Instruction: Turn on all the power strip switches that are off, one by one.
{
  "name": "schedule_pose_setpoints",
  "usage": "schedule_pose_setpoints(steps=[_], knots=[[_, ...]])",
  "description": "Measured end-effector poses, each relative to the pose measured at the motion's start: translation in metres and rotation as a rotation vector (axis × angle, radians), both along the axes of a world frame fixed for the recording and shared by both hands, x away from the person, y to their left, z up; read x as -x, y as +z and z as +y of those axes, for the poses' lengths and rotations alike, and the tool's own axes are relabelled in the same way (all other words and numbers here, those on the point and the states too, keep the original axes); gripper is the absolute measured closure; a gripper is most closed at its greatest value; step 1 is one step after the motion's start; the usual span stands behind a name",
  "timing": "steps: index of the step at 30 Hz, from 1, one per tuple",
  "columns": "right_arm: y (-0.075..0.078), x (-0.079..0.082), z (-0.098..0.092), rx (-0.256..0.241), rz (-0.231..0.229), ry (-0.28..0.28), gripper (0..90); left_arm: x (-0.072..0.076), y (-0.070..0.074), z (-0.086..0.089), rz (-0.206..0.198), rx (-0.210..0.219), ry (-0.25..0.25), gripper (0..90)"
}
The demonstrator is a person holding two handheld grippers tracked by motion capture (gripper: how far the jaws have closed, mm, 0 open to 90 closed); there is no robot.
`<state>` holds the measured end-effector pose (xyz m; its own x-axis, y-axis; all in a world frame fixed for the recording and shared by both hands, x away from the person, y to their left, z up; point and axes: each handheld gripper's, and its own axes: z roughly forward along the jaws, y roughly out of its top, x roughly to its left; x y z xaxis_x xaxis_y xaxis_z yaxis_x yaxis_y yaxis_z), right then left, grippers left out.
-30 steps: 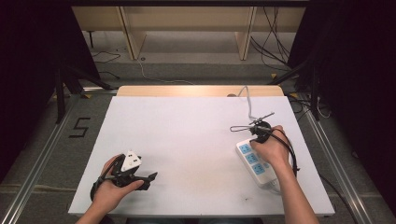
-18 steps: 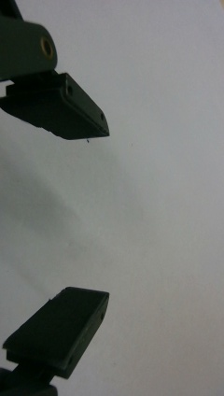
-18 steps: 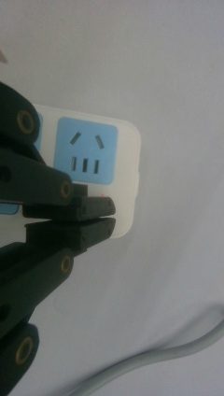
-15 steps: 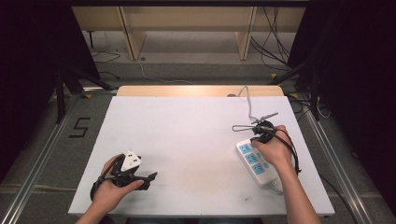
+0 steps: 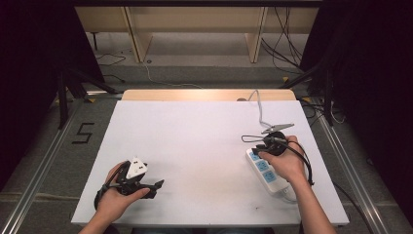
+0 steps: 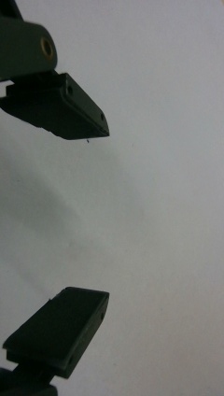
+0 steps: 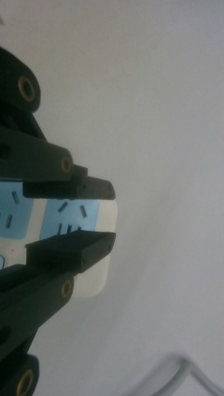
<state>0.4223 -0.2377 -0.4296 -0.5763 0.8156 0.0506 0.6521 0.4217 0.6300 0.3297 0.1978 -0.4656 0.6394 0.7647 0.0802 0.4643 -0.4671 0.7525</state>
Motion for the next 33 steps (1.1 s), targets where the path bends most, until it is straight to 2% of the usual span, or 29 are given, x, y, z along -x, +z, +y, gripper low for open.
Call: schedule_pose_setpoints(steps=[6, 11, 18, 23, 26, 33], knots=[[-0.002, 0.013, 0.005, -0.042, -0.054, 0.043, 64.9, 0.0, 0.0, 0.0, 0.002, 0.0, 0.002, 17.1], [-0.004, 0.024, 0.01, -0.044, -0.079, 0.097, 56.1, 0.0, 0.0, 0.0, 0.001, -0.001, 0.0, 17.2], [-0.011, 0.039, 0.014, -0.07, -0.114, 0.121, 45.4, 0.0, 0.0, -0.001, 0.003, -0.004, 0.0, 17.2], [-0.012, 0.049, 0.014, -0.077, -0.151, 0.137, 42.4, 0.0, 0.0, -0.001, 0.004, -0.004, 0.001, 17.2], [-0.014, 0.055, 0.015, -0.098, -0.167, 0.15, 41.3, 0.0, 0.0, -0.001, 0.003, -0.003, 0.0, 17.2], [-0.025, 0.068, 0.017, -0.127, -0.199, 0.184, 39.3, 0.0, 0.0, -0.001, -0.001, -0.003, -0.001, 17.2]])
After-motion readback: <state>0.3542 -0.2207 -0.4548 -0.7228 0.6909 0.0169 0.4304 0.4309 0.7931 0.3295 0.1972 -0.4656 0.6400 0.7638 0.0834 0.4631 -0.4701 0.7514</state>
